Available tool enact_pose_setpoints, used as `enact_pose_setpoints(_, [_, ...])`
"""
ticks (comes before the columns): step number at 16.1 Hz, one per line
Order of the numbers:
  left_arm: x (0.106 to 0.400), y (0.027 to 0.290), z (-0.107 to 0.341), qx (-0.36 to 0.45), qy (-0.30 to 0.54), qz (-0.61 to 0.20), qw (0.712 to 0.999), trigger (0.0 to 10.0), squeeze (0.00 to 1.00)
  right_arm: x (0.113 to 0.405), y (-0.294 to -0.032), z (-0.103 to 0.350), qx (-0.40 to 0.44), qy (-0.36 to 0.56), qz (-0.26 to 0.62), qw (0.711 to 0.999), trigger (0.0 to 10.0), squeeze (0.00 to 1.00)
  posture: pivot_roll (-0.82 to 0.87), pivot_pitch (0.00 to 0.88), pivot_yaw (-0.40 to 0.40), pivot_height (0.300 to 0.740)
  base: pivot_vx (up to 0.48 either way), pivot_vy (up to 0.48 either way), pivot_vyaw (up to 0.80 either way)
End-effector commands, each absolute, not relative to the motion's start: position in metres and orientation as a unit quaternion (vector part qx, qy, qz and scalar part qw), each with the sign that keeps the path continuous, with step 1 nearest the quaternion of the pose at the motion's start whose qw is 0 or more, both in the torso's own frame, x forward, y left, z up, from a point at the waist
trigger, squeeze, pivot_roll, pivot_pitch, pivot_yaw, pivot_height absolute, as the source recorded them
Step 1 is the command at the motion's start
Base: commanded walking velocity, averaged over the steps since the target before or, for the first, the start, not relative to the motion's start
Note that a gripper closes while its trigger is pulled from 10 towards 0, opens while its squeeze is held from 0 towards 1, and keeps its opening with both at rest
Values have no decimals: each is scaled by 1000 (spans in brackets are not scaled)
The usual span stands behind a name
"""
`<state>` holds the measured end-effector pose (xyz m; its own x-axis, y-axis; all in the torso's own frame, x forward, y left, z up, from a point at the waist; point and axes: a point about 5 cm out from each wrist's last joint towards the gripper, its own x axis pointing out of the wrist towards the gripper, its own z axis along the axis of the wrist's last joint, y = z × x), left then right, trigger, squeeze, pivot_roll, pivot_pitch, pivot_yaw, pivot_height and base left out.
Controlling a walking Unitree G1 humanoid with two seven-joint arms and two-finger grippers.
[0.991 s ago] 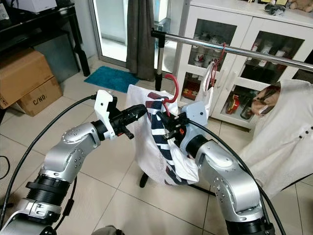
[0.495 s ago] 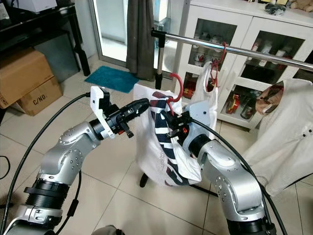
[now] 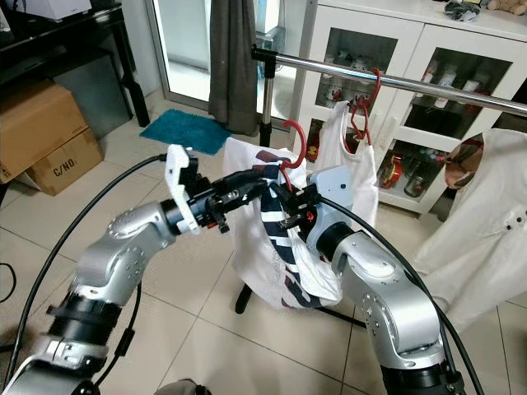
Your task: Hang hanger
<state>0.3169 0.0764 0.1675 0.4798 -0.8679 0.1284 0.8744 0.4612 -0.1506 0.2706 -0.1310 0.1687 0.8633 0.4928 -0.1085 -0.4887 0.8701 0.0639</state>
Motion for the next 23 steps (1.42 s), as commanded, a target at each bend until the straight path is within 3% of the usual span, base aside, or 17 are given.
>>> enact_pose_setpoints(1, [324, 75, 168, -69, -18, -493, 867, 10000, 1000, 269, -129, 181, 10, 36, 261, 965, 10000, 0, -77, 0, 5, 710, 0, 0, 0])
enact_pose_setpoints(2, [328, 74, 168, -64, -17, -487, 871, 10000, 184, 268, -128, 182, 10, 34, 264, 964, 10000, 0, -77, 0, 5, 710, 0, 0, 0])
enact_pose_setpoints(3, [330, 74, 168, -64, -17, -487, 871, 10000, 0, 268, -128, 183, 10, 33, 265, 964, 10000, 0, -77, 0, 5, 710, 0, 0, 0])
enact_pose_setpoints(4, [332, 73, 166, -57, -11, -485, 872, 6667, 0, 268, -128, 183, 10, 32, 265, 964, 10000, 0, -79, 0, 6, 710, 0, 0, 0])
enact_pose_setpoints(5, [333, 72, 165, -55, -9, -484, 873, 2510, 0, 268, -127, 184, 10, 31, 266, 964, 10000, 0, -79, 0, 6, 710, 0, 0, 0])
enact_pose_setpoints(6, [335, 70, 163, -52, -8, -483, 874, 0, 0, 268, -127, 184, 10, 30, 266, 963, 10000, 0, -79, 0, 6, 710, 0, 0, 0])
enact_pose_setpoints(12, [334, 61, 159, -49, -6, -507, 861, 0, 0, 268, -125, 188, 13, 25, 266, 964, 10000, 0, -85, 0, 13, 710, 0, 0, 0])
enact_pose_setpoints(18, [340, 68, 158, -49, -15, -457, 888, 0, 0, 268, -128, 188, 14, 27, 264, 964, 10000, 0, -87, 0, -8, 710, 0, 0, 0])
enact_pose_setpoints(23, [344, 80, 149, -113, 8, -371, 922, 0, 0, 269, -135, 181, 8, 49, 232, 971, 10000, 0, -88, 0, -9, 710, 0, 0, 0])
